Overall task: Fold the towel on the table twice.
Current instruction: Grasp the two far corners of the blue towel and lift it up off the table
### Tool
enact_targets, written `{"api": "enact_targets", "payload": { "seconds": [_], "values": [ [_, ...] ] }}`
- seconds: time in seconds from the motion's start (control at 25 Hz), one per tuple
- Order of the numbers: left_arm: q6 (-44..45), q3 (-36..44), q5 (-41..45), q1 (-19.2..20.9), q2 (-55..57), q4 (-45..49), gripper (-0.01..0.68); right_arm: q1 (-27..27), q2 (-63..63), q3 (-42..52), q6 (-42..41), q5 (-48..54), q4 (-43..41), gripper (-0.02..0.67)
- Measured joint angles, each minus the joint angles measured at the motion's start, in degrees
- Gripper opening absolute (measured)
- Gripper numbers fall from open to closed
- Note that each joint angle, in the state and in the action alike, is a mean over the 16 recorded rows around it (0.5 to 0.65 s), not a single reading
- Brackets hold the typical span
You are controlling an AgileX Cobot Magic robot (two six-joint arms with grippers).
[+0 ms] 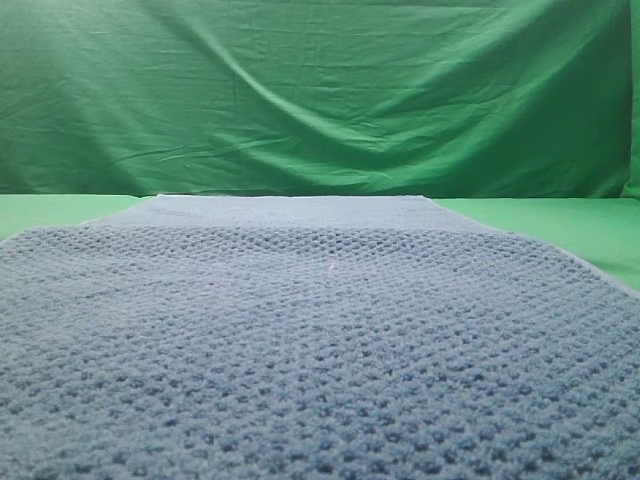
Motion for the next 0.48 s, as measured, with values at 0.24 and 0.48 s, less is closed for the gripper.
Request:
{"api": "enact_targets", "payload": {
  "seconds": [0.24, 0.48],
  "values": [
    [0.0, 0.0, -0.3, 0.0, 0.0, 1.9, 0.0, 0.0, 0.0, 0.0, 0.0, 0.0, 0.0, 0.0],
    [0.0, 0.1, -2.3, 0.0, 0.0, 3.7, 0.0, 0.0, 0.0, 0.0, 0.0, -0.1, 0.0, 0.0]
  ]
}}
